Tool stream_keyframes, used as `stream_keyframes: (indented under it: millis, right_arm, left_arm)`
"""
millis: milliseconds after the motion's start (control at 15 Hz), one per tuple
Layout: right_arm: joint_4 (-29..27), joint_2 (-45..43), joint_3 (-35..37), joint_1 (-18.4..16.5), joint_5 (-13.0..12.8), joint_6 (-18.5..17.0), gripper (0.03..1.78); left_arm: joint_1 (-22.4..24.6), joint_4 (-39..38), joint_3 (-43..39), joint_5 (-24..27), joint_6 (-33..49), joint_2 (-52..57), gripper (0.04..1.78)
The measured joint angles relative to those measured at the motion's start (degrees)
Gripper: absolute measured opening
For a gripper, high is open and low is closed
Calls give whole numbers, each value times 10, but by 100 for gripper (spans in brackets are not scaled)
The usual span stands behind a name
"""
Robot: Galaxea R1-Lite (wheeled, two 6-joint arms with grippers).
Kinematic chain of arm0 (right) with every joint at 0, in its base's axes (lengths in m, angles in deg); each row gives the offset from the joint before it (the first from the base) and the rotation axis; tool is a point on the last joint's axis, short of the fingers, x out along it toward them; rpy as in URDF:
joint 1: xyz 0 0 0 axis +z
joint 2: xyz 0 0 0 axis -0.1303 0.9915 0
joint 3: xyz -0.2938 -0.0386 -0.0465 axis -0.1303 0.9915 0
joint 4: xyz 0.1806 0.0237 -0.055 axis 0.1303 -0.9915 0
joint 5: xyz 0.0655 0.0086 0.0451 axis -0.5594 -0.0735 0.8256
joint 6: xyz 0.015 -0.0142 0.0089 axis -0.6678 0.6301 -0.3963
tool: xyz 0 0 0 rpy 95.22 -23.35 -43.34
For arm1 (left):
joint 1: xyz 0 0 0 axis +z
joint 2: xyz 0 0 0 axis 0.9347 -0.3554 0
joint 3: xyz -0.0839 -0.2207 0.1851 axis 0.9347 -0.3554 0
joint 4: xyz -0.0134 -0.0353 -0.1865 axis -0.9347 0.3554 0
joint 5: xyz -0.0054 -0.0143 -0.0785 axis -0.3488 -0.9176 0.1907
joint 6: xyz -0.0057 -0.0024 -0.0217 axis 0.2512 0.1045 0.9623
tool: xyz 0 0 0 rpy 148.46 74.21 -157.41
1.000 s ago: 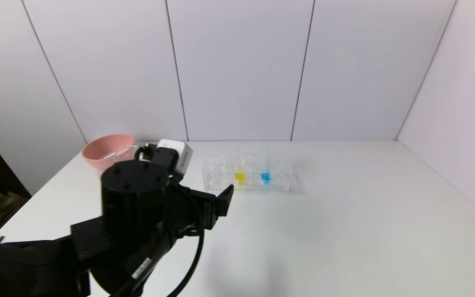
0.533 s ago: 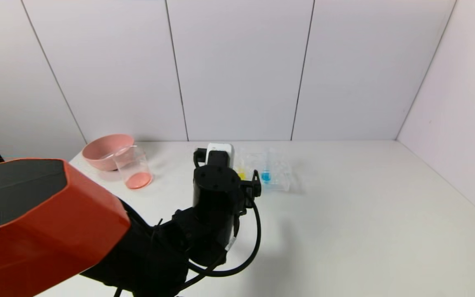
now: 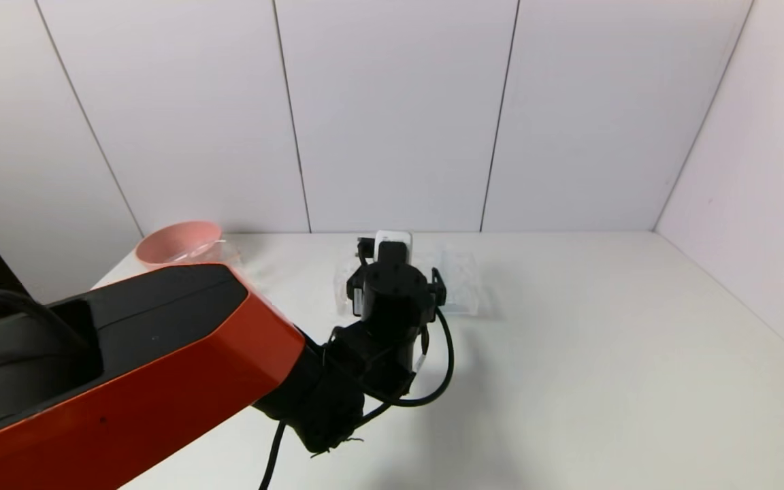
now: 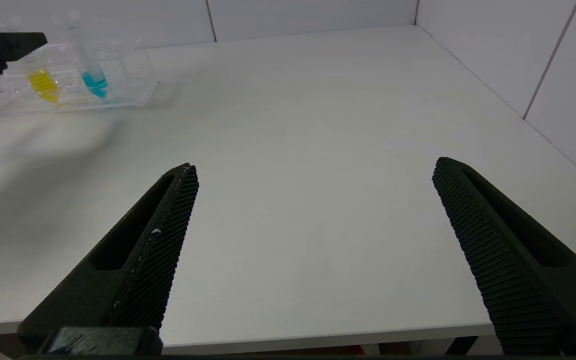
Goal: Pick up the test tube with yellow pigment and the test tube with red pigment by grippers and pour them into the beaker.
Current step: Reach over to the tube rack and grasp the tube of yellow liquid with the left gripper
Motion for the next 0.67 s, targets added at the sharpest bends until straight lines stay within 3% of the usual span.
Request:
stream_keyframes:
  millis: [667]
  right_arm:
    - [0, 0, 0, 0, 0, 0, 171]
  left_arm:
    - [35, 0, 90, 5, -26, -51, 172]
